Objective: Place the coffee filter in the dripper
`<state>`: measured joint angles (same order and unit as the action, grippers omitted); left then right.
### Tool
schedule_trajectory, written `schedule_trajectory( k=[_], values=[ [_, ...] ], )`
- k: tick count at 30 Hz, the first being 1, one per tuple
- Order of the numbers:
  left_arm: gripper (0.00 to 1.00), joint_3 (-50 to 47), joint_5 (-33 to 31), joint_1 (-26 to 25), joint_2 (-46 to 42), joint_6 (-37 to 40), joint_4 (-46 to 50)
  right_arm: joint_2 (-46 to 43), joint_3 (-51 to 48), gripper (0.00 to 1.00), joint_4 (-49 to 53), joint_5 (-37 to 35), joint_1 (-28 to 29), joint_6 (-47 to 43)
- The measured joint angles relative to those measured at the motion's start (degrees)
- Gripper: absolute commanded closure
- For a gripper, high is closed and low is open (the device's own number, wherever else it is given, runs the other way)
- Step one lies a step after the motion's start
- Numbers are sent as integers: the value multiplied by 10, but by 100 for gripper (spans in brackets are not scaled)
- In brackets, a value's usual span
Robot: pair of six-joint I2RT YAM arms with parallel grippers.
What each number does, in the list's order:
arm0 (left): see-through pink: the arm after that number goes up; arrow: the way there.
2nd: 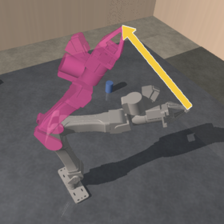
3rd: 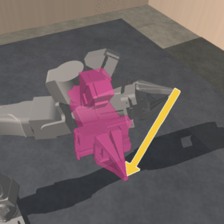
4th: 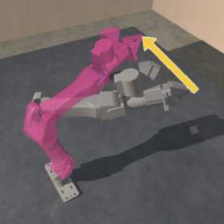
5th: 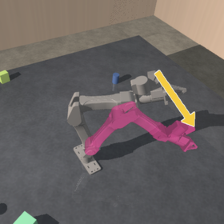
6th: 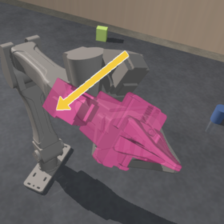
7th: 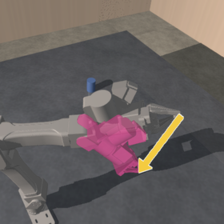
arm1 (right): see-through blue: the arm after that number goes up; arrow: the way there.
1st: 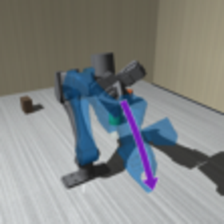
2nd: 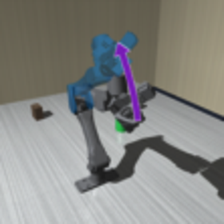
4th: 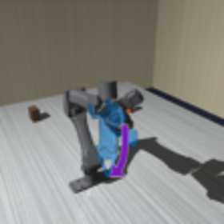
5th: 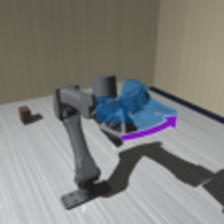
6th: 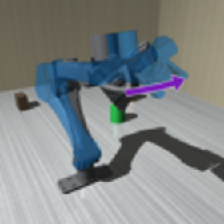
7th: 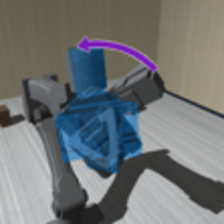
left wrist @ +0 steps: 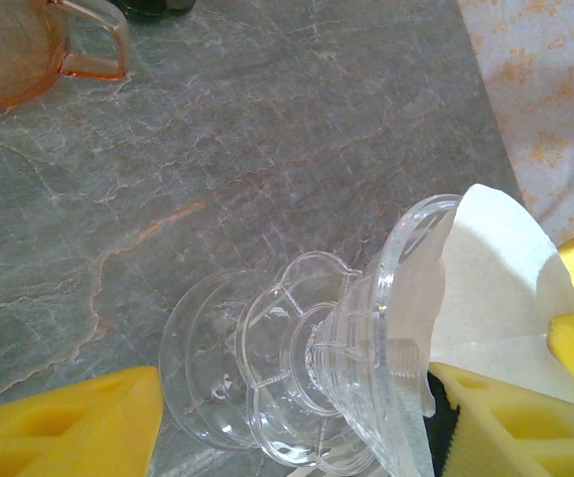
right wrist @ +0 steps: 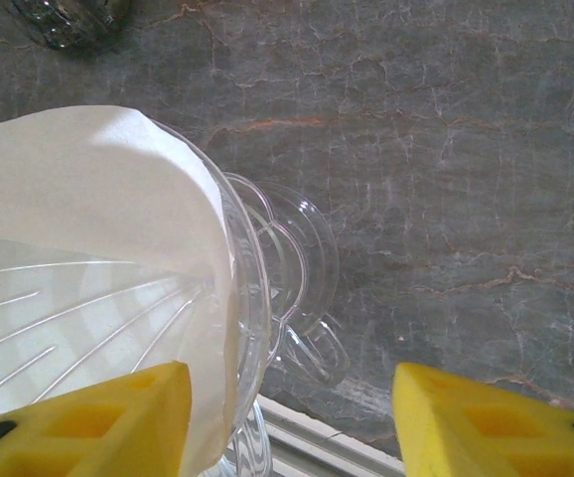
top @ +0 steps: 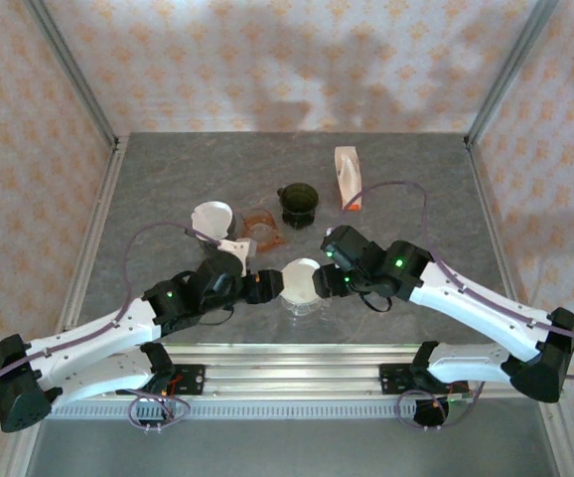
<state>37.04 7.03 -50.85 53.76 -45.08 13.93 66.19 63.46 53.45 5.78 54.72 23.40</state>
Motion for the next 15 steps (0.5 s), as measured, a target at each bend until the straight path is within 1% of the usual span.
schedule_trajectory(
  k=[3, 8, 10, 15],
  values=[
    [28, 0, 0, 0, 0, 0, 0, -15, 0, 39, 0, -2, 0, 0],
    [15, -1, 1, 0, -13, -4, -1, -55, -5, 38, -9, -3, 0, 0],
    [13, -1, 1, 0, -31, -5, -2, -78, -19, 38, -17, -3, 0, 1],
    [13, -1, -7, 0, -87, -10, 3, -146, -76, 39, -26, -5, 0, 15]
  ],
)
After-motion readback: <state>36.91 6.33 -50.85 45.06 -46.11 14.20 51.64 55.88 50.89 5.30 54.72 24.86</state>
